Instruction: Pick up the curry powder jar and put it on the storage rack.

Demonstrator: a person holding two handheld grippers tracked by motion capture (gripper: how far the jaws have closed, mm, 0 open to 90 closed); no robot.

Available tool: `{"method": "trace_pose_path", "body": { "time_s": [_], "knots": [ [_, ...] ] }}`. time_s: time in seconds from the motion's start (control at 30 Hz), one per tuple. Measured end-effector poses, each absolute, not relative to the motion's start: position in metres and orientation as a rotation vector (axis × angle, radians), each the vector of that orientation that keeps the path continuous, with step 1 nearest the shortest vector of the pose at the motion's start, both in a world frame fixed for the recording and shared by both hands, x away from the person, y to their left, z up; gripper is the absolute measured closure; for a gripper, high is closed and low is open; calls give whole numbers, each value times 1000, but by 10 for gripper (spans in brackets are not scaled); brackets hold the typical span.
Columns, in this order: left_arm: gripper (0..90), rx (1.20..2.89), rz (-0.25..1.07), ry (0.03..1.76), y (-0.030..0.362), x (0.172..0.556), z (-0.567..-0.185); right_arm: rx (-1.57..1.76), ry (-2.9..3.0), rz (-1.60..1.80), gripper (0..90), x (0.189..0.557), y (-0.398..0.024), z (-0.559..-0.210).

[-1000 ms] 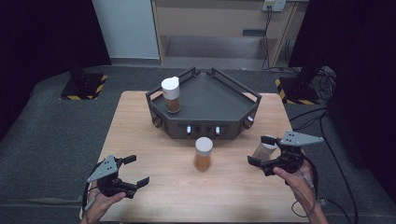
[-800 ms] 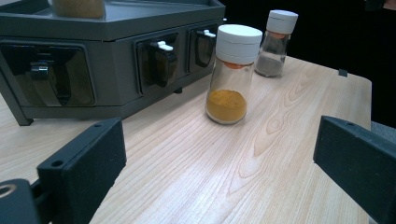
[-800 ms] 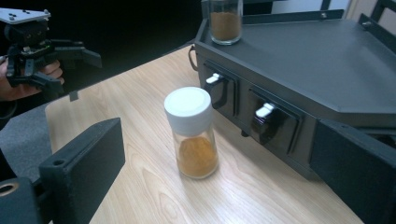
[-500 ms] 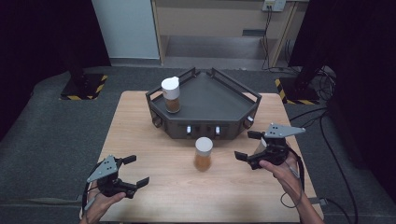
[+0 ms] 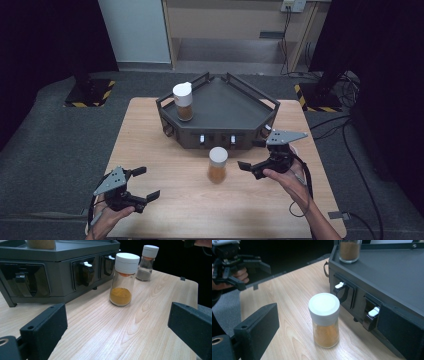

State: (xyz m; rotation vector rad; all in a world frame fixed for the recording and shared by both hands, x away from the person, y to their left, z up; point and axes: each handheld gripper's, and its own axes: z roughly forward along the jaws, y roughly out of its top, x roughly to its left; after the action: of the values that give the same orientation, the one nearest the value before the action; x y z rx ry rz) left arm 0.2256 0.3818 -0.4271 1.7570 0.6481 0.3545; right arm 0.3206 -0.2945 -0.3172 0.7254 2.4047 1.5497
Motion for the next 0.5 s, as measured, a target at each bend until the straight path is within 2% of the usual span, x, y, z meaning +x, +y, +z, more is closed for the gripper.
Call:
{"method": "trace_pose_path", "body": {
  "time_s": [0.5],
  "knots": [
    [10,1765,351,642,381,227,-427,697,2473,1522,58,340,-265,-329]
  ]
}}
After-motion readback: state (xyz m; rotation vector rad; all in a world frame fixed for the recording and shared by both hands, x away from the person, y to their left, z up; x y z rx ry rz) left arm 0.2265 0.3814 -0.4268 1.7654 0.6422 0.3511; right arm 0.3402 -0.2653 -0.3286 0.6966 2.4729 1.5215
